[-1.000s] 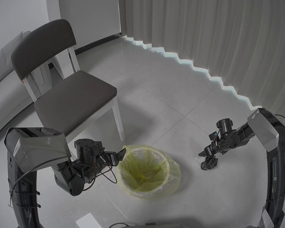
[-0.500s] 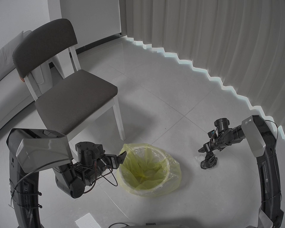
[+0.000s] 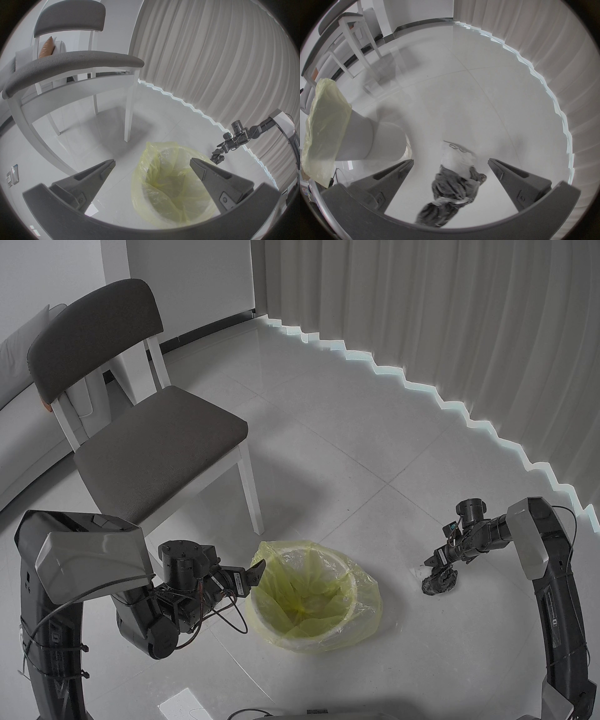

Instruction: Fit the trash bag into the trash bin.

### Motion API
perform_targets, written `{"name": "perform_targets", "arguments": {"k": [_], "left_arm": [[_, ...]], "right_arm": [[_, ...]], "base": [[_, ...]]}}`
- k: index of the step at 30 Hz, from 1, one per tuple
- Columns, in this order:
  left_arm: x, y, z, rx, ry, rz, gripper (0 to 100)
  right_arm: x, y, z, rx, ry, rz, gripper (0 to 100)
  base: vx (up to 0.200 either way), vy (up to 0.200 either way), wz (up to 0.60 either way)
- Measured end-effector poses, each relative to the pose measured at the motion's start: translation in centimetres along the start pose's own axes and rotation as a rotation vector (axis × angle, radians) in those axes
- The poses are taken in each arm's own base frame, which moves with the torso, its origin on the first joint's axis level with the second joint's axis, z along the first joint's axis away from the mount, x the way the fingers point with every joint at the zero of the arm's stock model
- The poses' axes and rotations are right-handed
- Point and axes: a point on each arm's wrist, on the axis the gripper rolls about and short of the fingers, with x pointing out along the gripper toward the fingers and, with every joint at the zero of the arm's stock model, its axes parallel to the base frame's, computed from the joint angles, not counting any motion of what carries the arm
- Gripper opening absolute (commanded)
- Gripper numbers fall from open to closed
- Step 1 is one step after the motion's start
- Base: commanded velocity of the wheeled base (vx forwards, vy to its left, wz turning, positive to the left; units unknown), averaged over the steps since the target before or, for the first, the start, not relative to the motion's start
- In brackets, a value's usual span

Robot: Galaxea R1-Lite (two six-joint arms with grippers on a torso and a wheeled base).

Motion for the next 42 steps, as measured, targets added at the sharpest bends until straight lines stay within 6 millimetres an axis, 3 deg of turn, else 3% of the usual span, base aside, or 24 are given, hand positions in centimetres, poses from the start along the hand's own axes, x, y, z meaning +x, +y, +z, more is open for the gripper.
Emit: {"name": "perform_targets", "arguments": {"k": [11, 12, 22, 28, 35, 42], "left_arm": [[-0.1, 0.0, 0.0, 0.000, -0.019, -0.003, 100], [-0.1, 0.0, 0.0, 0.000, -0.019, -0.003, 100], [-0.2, 0.1, -0.1, 0.000, -0.017, -0.001, 100], [-0.2, 0.1, 0.0, -0.001, -0.020, -0.002, 100], [-0.4, 0.4, 0.2, -0.005, -0.050, -0.004, 100], [-1.0, 0.8, 0.1, -0.008, -0.074, 0.006, 100]], "right_arm": [[0.9, -0.7, -1.3, 0.011, 0.035, -0.001, 100], [1.0, -0.7, -1.4, 0.010, 0.036, 0.000, 0], [1.3, -0.4, -2.3, 0.012, 0.089, 0.017, 0], [-0.9, -0.4, -0.9, 0.004, 0.089, 0.013, 0], [-8.2, 0.4, 3.2, -0.028, 0.017, 0.012, 0], [-17.8, 4.5, 6.6, -0.106, -0.118, 0.051, 0]], "base": [[0.000, 0.000, 0.00], [0.000, 0.000, 0.00], [0.000, 0.000, 0.00], [0.000, 0.000, 0.00], [0.000, 0.000, 0.00], [0.000, 0.000, 0.00]]}}
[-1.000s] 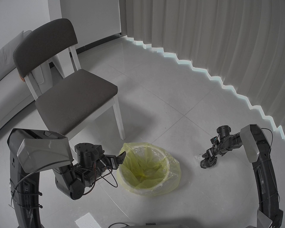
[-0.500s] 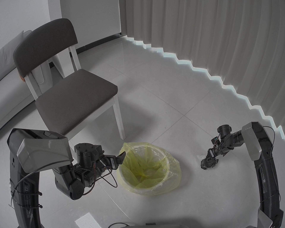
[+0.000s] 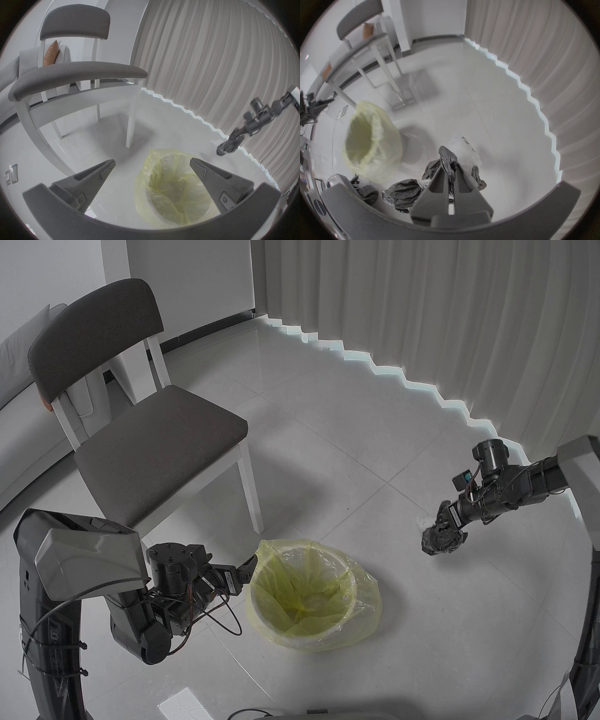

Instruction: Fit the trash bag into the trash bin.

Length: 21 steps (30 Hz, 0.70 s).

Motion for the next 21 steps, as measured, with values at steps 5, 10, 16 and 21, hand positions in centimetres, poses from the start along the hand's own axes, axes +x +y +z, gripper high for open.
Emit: {"name": "perform_targets", "arguments": {"k": [5, 10, 16, 21], "left_arm": [[-0.3, 0.4, 0.2, 0.002, -0.013, 0.037, 100], [-0.5, 0.7, 0.6, 0.003, -0.024, 0.078, 100], [-0.8, 1.0, 1.7, 0.000, -0.043, 0.146, 100], [-1.4, 1.3, 3.0, -0.006, -0.078, 0.172, 100]], "right_arm": [[-6.6, 6.4, 3.7, -0.095, -0.174, 0.067, 0], [-11.0, 13.1, 5.4, -0.141, -0.284, 0.176, 0], [-12.2, 18.9, 5.0, -0.187, -0.298, 0.274, 0], [-10.0, 21.2, 4.2, -0.209, -0.265, 0.309, 0]], "base": [[0.000, 0.000, 0.00], [0.000, 0.000, 0.00], [0.000, 0.000, 0.00], [0.000, 0.000, 0.00]]}}
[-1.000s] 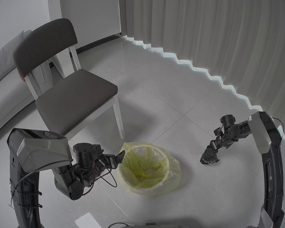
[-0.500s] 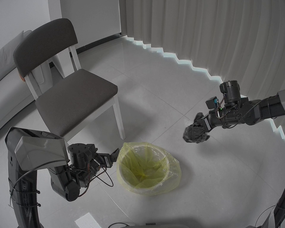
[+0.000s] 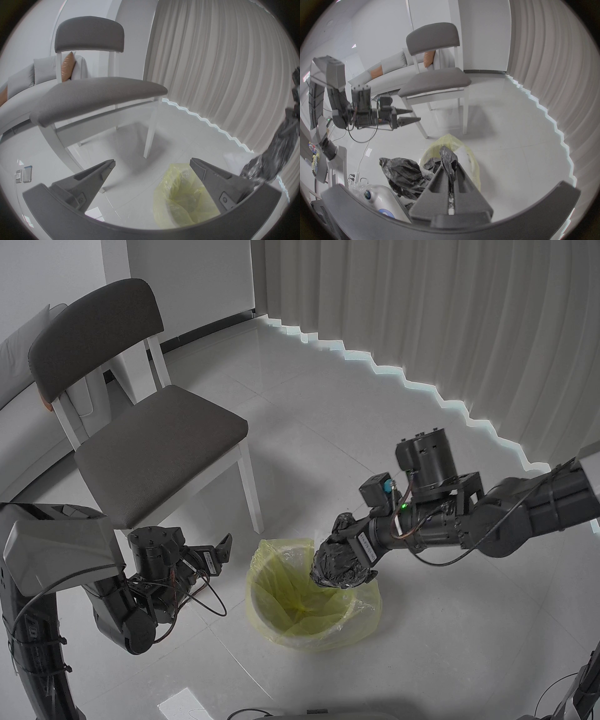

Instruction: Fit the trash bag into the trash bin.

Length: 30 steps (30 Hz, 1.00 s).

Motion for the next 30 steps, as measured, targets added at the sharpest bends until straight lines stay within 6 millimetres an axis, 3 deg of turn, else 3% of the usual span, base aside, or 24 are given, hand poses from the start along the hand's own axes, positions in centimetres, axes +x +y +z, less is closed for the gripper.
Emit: {"name": "perform_targets", "arguments": {"k": [13, 30], "left_arm": [[-0.8, 0.3, 0.7, -0.013, -0.019, 0.006, 100], [-0.4, 1.1, 0.3, -0.020, -0.024, 0.022, 100]], "right_arm": [[7.4, 2.0, -3.7, -0.016, 0.101, 0.054, 0], [15.4, 0.9, -6.6, -0.002, 0.145, 0.042, 0]], "base": [[0.000, 0.000, 0.00], [0.000, 0.000, 0.00]]}}
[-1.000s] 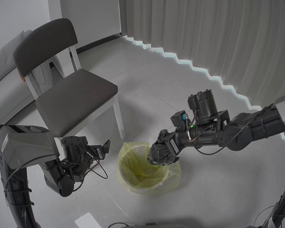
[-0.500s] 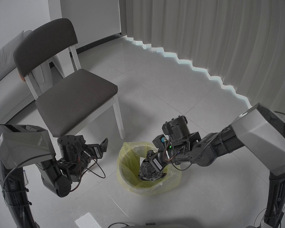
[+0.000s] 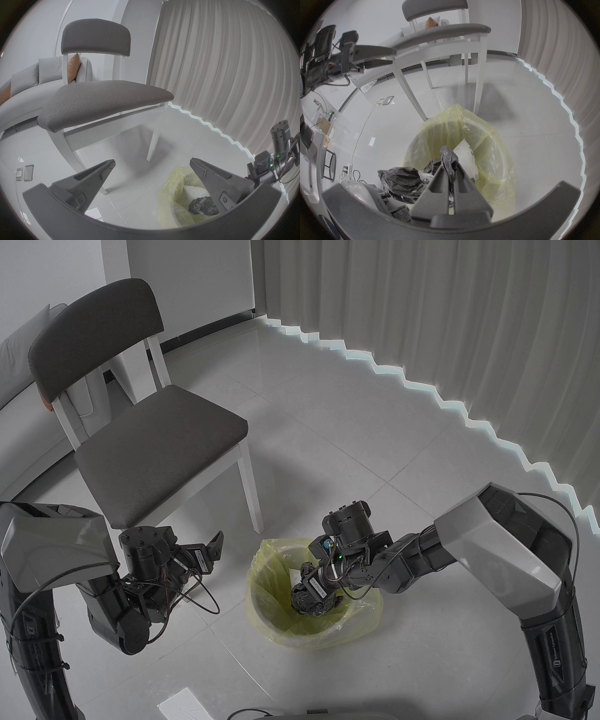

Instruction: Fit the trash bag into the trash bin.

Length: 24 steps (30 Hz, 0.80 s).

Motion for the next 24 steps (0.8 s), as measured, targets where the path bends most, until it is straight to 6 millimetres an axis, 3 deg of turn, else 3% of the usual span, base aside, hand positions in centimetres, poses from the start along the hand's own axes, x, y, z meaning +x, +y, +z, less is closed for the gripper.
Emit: {"name": "perform_targets", "arguments": {"k": [3, 4, 14, 24], "left_arm": [[0.2, 0.0, -0.2, 0.001, 0.004, 0.001, 100], [0.2, 0.0, -0.3, 0.002, 0.007, 0.001, 100], [0.4, 0.0, -1.0, 0.002, 0.009, -0.002, 100], [0.4, 0.0, -1.5, 0.000, 0.004, -0.006, 100]], "right_arm": [[0.9, -0.1, -0.6, -0.001, 0.014, 0.001, 0], [1.1, -0.1, -0.7, -0.002, 0.019, 0.002, 100], [1.7, -0.7, -1.0, 0.021, 0.017, -0.009, 100], [-0.2, -3.4, -1.9, 0.071, 0.044, -0.051, 100]], "base": [[0.000, 0.000, 0.00], [0.000, 0.000, 0.00], [0.000, 0.000, 0.00], [0.000, 0.000, 0.00]]}}
